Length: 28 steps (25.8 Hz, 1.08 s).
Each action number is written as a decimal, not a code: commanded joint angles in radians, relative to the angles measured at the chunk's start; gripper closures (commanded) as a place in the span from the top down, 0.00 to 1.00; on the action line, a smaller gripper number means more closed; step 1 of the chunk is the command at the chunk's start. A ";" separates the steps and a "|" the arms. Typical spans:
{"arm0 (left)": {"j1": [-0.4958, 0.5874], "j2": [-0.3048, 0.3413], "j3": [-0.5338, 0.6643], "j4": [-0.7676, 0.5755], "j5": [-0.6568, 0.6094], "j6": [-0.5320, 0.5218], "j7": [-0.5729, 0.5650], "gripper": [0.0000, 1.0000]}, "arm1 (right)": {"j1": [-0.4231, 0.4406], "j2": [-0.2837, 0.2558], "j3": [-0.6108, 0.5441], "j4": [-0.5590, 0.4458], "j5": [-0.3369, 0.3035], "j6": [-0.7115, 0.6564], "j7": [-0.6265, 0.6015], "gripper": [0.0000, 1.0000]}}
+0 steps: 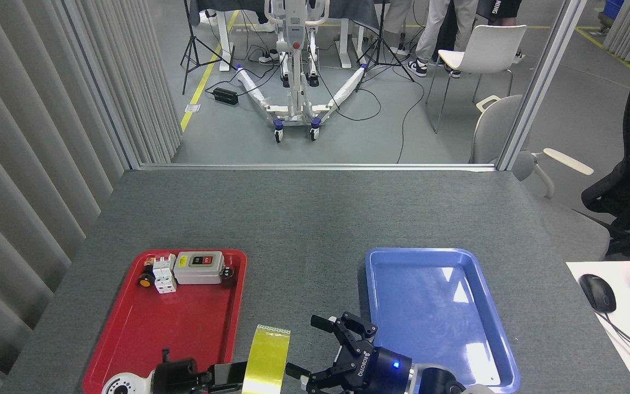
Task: Place and move tape with both arms
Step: 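Close the right gripper on the tape roll held by the left gripper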
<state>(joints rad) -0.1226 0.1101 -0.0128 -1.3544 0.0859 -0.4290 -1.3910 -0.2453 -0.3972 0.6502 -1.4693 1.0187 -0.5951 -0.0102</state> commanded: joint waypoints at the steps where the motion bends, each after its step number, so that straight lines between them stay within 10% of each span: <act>1: 0.001 0.000 0.002 -0.005 0.014 0.001 -0.011 0.00 | -0.020 0.032 0.003 0.015 0.001 0.000 0.002 0.94; 28: -0.008 -0.001 0.024 0.006 0.071 0.000 -0.054 0.00 | -0.065 0.097 0.045 0.049 0.001 -0.009 0.013 0.61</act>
<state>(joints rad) -0.1293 0.1089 0.0052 -1.3503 0.1565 -0.4299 -1.4453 -0.3110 -0.2992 0.6949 -1.4194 1.0215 -0.5986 0.0056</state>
